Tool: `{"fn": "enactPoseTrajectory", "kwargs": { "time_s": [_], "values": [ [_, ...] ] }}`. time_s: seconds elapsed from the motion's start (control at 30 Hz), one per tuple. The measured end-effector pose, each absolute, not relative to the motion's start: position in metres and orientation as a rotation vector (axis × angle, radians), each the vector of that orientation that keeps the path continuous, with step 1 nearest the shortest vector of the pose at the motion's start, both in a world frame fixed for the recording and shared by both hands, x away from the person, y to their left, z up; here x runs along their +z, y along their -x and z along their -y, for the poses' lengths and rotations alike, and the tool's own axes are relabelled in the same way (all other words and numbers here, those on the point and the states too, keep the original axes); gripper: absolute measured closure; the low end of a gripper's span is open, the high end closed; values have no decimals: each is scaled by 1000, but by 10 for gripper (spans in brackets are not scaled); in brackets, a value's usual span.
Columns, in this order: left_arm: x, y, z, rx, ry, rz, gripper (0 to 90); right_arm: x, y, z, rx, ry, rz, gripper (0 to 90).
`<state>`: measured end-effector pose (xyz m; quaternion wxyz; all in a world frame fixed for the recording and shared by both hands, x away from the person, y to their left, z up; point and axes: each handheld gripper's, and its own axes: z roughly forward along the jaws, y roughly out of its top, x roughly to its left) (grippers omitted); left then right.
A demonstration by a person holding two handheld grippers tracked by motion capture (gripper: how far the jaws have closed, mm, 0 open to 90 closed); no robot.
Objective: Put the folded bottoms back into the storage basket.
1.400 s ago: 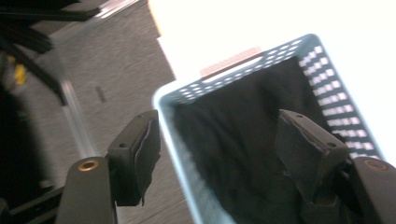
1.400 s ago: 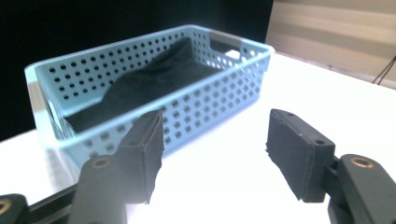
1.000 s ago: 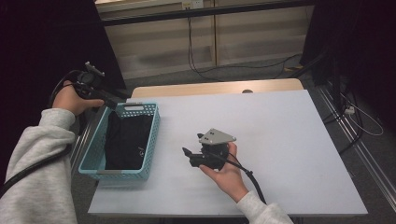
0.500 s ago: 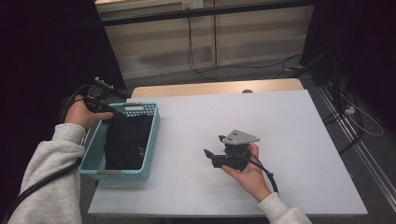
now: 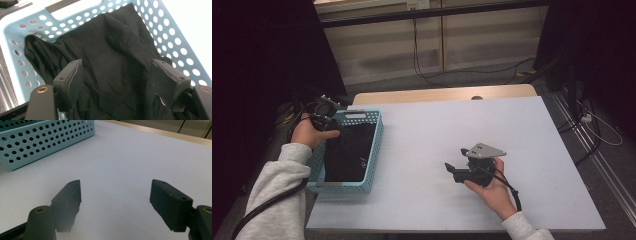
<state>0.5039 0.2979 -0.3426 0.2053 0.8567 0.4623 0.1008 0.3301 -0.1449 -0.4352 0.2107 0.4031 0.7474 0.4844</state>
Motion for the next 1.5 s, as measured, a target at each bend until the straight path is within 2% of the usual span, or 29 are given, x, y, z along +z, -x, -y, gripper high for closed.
{"fn": "enactPoseTrajectory", "kwargs": {
  "time_s": [0.53, 0.63, 0.7, 0.73, 0.77, 0.8, 0.9, 1.17, 1.5],
  "values": [
    [-362, -495, -300, 280, -2399, -1257, 325, -445, -329, 161, 1320, -1152, -2133, 247],
    [-367, -492, -300, 267, -2382, -1275, 439, -447, -328, 163, 1321, -1170, -2128, 247],
    [-370, -491, -301, 251, -2386, -1289, 562, -448, -327, 165, 1316, -1174, -2125, 247],
    [-372, -490, -302, 229, -2375, -1291, 562, -448, -327, 165, 1316, -1174, -2125, 247],
    [-375, -487, -302, 193, -2382, -1289, 685, -448, -326, 166, 1316, -1173, -2123, 247],
    [-378, -487, -303, 179, -2395, -1283, 743, -448, -325, 166, 1313, -1176, -2123, 247],
    [-382, -485, -303, 148, -2393, -1284, 841, -449, -325, 167, 1309, -1177, -2123, 247],
    [-400, -480, -302, 108, -2404, -1290, 871, -450, -323, 168, 1305, -1187, -2124, 244],
    [-396, -474, -282, 66, -2421, -1206, 871, -451, -322, 167, 1301, -1180, -2128, 242]
  ]
}}
